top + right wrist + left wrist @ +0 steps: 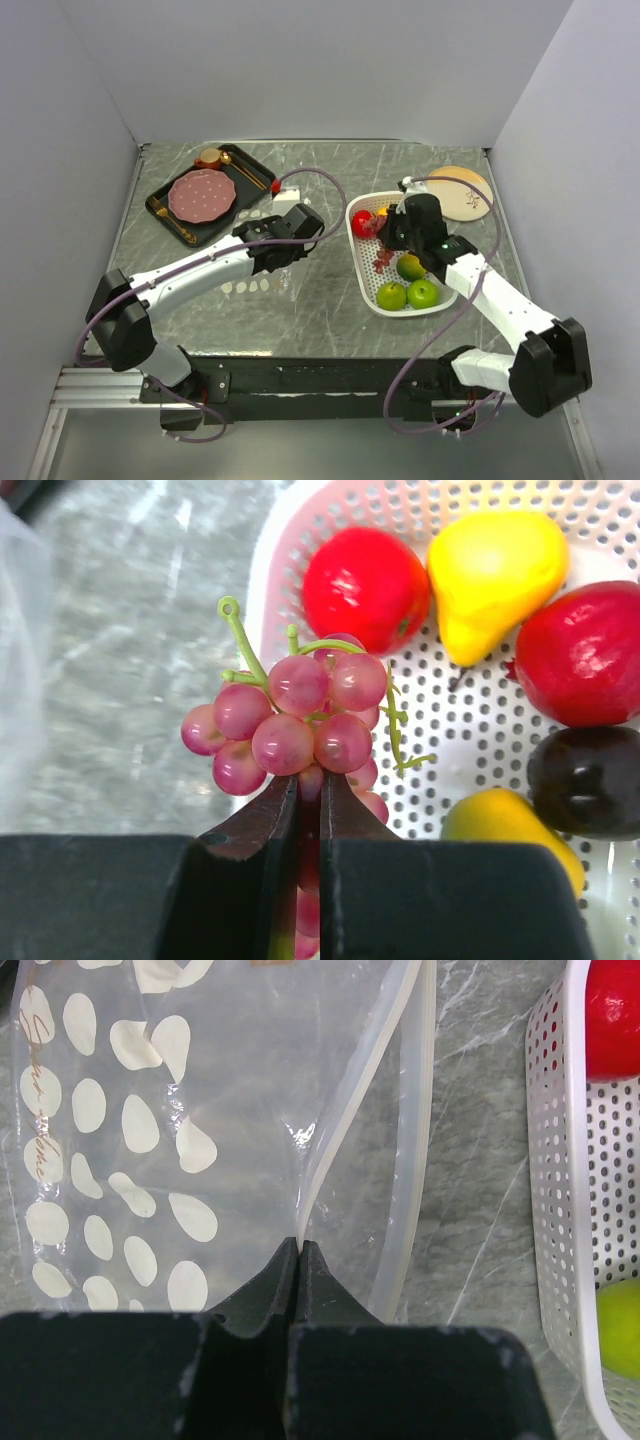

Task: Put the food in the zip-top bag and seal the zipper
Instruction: Pick up the fake fruit from the bin, then place the fake fruit in the zipper food storage bag.

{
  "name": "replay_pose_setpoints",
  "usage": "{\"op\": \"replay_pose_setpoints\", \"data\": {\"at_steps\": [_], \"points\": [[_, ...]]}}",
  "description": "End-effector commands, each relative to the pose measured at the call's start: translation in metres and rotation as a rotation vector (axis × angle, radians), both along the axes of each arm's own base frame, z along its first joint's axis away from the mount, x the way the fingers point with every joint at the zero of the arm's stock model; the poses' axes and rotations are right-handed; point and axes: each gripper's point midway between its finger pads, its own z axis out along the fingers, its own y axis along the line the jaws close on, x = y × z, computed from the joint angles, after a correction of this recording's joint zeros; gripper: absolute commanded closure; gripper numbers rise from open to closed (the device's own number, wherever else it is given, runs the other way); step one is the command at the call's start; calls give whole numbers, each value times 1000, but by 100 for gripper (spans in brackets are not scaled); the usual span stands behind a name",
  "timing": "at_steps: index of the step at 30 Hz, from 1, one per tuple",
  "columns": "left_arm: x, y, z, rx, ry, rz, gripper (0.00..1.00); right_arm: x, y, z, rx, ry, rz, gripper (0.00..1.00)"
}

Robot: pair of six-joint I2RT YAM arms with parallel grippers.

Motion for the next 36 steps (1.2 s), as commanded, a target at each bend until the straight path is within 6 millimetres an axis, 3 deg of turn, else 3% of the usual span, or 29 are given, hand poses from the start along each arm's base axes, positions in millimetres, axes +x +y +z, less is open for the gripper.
{"op": "replay_pose_setpoints", "data": {"at_steps": [1, 7, 11, 16, 20, 22, 28, 32, 36], "points": [[7, -9, 7, -30, -22, -11, 99, 1, 4, 9, 60, 2, -27, 100], [7, -10, 7, -32, -18, -20, 99, 0, 1, -43, -8, 152, -47, 100], [6, -12, 11, -48, -26, -35, 99, 3, 9, -53, 16, 177, -38, 94], [5, -14, 12, -59, -26, -47, 99, 7, 15, -58, 36, 187, -23, 100], [4, -11, 11, -46, -22, -43, 99, 8, 12, -43, 47, 152, -42, 100], [5, -11, 12, -50, -27, -43, 99, 5, 13, -19, 92, 88, -45, 100], [6, -16, 12, -72, -26, -46, 99, -18, 57, 51, 416, -17, 115, 100], [5, -20, 15, -90, -26, -53, 99, -23, 87, 72, 588, -38, 191, 100], [5, -22, 18, -113, -31, -55, 99, -26, 115, 73, 716, -5, 254, 100]]}}
